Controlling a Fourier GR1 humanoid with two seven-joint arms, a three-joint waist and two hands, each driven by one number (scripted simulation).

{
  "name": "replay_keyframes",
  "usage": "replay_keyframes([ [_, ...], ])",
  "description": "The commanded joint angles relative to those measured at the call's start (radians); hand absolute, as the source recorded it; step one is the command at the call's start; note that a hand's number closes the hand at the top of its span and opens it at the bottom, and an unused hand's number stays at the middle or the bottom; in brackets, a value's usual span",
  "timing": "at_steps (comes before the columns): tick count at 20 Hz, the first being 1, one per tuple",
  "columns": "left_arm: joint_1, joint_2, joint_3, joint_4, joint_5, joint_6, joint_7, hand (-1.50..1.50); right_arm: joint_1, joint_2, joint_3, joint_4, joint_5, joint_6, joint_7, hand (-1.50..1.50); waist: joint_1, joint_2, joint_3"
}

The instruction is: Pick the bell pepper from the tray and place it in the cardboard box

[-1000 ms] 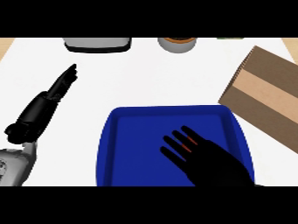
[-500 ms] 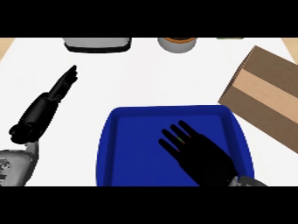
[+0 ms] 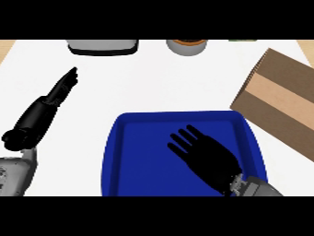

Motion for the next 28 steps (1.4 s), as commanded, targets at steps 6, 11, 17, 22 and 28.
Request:
replay_keyframes([
  [6,0.048,-0.045,0.009,-0.080,-0.034,-0.018,0.028,0.00,0.000,0.050,-0.051,0.135,0.128,-0.081,-0.047,-1.50,0.002,-0.001,0.000],
  [11,0.040,-0.085,0.006,-0.047,-0.083,0.005,0.007,0.00,0.037,0.072,-0.078,0.175,0.151,-0.104,-0.082,-1.50,-0.001,0.000,0.000],
  [17,-0.029,-0.055,0.058,0.012,-0.035,-0.067,0.015,0.00,-0.010,0.070,-0.066,0.256,0.163,-0.184,-0.233,1.50,-0.001,0.000,0.000],
  [22,0.043,-0.071,0.055,-0.010,-0.056,-0.054,-0.034,0.00,-0.021,0.089,-0.084,0.324,0.196,-0.361,-0.301,1.50,0.002,0.000,0.000],
  [28,-0.006,-0.094,0.042,-0.052,-0.070,-0.044,0.051,0.00,0.062,0.147,-0.141,0.284,0.164,-0.390,-0.260,1.50,-0.002,-0.001,0.000],
])
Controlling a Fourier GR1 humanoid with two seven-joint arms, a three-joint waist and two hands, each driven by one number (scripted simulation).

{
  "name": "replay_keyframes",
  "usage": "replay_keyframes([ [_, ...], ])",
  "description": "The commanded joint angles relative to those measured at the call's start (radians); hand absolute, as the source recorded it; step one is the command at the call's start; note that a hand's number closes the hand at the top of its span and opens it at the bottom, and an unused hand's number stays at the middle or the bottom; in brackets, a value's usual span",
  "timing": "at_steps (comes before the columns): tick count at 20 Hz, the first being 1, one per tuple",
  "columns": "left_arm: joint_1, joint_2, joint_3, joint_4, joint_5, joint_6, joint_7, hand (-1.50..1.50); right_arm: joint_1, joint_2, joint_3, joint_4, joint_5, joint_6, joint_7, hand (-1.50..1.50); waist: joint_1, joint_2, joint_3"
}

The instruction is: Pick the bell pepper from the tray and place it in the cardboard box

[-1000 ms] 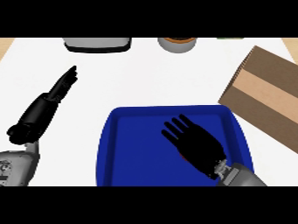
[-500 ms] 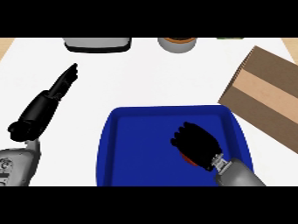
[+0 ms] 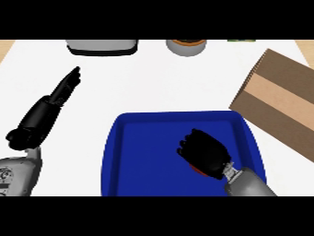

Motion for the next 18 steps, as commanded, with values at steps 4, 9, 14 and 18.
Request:
replay_keyframes([
  [4,0.078,-0.018,-0.018,-0.031,-0.018,0.010,-0.044,0.00,0.144,0.150,-0.130,-0.011,-0.150,0.026,0.128,1.50,0.000,0.002,0.004],
  [9,-0.013,-0.010,0.020,-0.005,0.009,-0.003,0.021,0.00,0.152,0.139,-0.151,-0.233,-0.166,0.007,0.123,1.50,-0.007,0.001,0.004],
  [14,0.069,0.016,0.027,-0.062,0.014,-0.034,-0.005,0.00,0.122,0.069,-0.208,-0.439,-0.170,0.057,0.112,1.50,-0.001,0.000,0.004],
  [18,0.043,-0.014,0.011,-0.044,-0.018,0.002,-0.003,0.00,0.136,0.102,-0.274,-0.674,-0.234,0.207,0.221,1.50,-0.008,-0.002,0.004],
])
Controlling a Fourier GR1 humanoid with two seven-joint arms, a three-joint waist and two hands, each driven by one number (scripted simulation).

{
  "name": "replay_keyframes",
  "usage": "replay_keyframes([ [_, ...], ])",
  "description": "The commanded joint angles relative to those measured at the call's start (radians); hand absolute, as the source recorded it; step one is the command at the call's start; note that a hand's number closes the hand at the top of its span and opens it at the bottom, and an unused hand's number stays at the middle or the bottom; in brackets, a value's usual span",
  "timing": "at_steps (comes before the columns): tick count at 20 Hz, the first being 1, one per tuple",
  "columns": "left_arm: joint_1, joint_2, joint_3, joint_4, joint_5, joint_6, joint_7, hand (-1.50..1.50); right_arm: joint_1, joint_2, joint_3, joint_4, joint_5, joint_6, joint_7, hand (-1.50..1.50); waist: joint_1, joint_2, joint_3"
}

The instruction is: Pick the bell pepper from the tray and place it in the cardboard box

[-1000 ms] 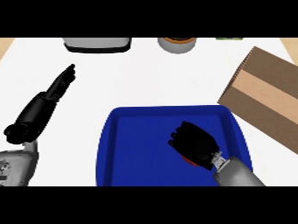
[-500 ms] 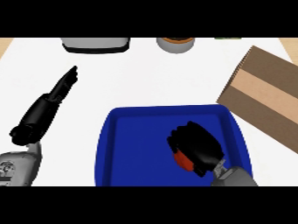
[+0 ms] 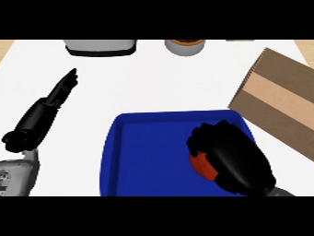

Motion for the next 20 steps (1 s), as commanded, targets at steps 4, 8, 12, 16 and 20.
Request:
replay_keyframes([
  [4,0.002,-0.028,-0.031,-0.024,-0.024,0.016,0.019,0.00,-0.086,0.129,-0.224,-0.177,-0.105,0.066,0.243,1.50,0.002,0.000,0.000],
  [8,-0.019,0.026,0.026,0.008,0.025,-0.039,0.004,0.00,-0.148,0.132,-0.361,-0.241,-0.164,0.123,0.360,1.50,0.003,0.001,0.000],
  [12,-0.018,-0.008,-0.007,-0.005,0.000,-0.017,0.025,0.00,-0.306,0.045,-0.648,-0.069,-0.293,0.108,0.316,1.50,0.012,0.006,0.001],
  [16,0.028,-0.008,-0.004,-0.065,0.001,-0.020,0.030,0.00,-0.401,-0.038,-0.729,0.107,-0.305,0.079,0.330,1.50,0.022,0.005,0.001],
  [20,-0.014,-0.008,-0.005,0.017,-0.024,-0.015,-0.015,0.00,-0.378,-0.223,-0.788,0.275,-0.287,0.050,0.166,1.50,0.016,0.009,0.001],
])
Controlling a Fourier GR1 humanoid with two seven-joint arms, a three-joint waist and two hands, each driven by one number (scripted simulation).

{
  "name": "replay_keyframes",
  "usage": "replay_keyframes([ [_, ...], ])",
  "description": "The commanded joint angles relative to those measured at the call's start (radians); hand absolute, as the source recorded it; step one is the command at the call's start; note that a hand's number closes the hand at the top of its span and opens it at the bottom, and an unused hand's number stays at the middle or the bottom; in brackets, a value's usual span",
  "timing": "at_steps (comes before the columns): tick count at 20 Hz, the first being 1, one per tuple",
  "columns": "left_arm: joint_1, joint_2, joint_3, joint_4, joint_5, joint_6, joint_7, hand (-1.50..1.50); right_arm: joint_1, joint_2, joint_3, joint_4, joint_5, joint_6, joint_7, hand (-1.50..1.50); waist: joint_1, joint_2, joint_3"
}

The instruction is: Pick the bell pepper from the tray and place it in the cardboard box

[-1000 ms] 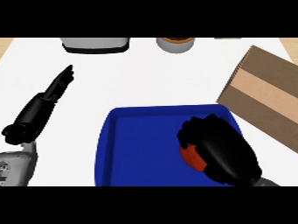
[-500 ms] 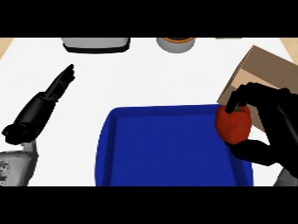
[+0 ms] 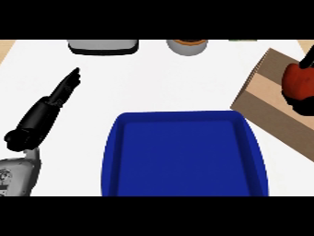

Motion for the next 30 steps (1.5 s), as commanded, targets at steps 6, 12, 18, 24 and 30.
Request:
replay_keyframes([
  [6,-0.015,-0.002,0.009,0.016,-0.004,-0.001,-0.010,0.00,-0.059,-0.266,-0.057,0.398,-0.016,0.180,-0.112,1.50,0.007,0.003,0.000],
  [12,-0.028,-0.007,0.013,-0.015,0.012,-0.013,0.022,0.00,-0.071,-0.347,0.006,0.658,0.031,0.154,-0.251,1.50,0.013,0.003,0.001],
  [18,-0.030,-0.015,0.007,0.027,-0.002,-0.014,-0.015,0.00,-0.117,-0.493,0.025,0.911,0.031,0.217,-0.450,-1.50,0.012,0.005,0.001],
  [24,0.011,-0.009,0.003,-0.056,0.001,-0.023,0.026,0.00,-0.159,-0.474,-0.022,0.987,-0.060,0.166,-0.637,-1.50,0.018,0.001,0.002],
  [30,0.009,-0.003,0.024,-0.016,-0.005,-0.008,0.003,0.00,-0.248,-0.337,-0.389,1.078,-0.418,0.234,-0.556,-1.50,-0.002,-0.008,0.004],
])
